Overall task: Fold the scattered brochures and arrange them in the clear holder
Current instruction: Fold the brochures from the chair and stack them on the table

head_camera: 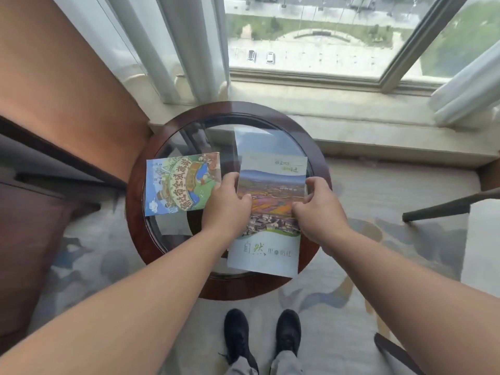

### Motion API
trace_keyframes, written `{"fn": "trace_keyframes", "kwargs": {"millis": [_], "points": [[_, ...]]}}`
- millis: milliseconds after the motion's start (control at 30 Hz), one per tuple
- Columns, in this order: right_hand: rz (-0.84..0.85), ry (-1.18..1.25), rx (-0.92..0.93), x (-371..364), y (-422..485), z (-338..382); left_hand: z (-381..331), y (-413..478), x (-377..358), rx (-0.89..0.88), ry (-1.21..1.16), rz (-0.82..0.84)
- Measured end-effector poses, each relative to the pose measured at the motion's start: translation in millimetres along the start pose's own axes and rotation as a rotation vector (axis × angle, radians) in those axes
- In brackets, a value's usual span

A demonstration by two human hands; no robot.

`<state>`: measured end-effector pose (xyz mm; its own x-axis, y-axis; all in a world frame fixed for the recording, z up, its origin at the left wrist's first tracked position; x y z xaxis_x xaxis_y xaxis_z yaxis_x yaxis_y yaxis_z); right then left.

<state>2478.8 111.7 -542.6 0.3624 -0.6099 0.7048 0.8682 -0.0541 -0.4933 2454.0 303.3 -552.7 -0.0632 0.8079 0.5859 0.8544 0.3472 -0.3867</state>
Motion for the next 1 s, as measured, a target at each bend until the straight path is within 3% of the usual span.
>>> {"fn": "trace_keyframes", "kwargs": {"millis": [300, 633, 733, 800, 900, 1000], "points": [[0.072, -0.043, -0.007, -42.3, 35.1, -17.8, 31.1, 25.3, -31.4, 0.056, 0.094, -0.038], [0.074, -0.302, 0.074, -47.2, 47.7, -23.0, 34.1, 32.0, -42.0, 0.032, 0.186, -0.074], [0.052, -0.473, 0.187, -43.3, 49.5, -19.1, 32.1, 32.0, -41.4, -0.012, 0.244, -0.124], [0.069, -0.623, 0.298, -41.8, 53.3, -13.1, 23.2, 29.8, -44.4, -0.146, 0.308, -0.169], [0.139, -0.801, 0.432, -43.6, 64.1, -7.7, 1.6, 32.5, -71.7, -0.352, 0.393, -0.072], [0.192, -0.849, 0.48, -49.0, 72.1, -6.8, 1.7, 41.4, -107.1, -0.324, 0.488, 0.096]]}}
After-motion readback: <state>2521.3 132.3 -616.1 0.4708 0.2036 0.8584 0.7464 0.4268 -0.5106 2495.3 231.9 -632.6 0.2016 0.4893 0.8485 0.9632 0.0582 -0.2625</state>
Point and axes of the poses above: each hand's wrist, its own y-axis towards the middle knuckle, its own x-axis out of the back of the hand, z = x × y, the point moved 6 cm from there along y, towards the middle knuckle, and after that the axes turned 10 degrees about -y, right-handed, at the moved point
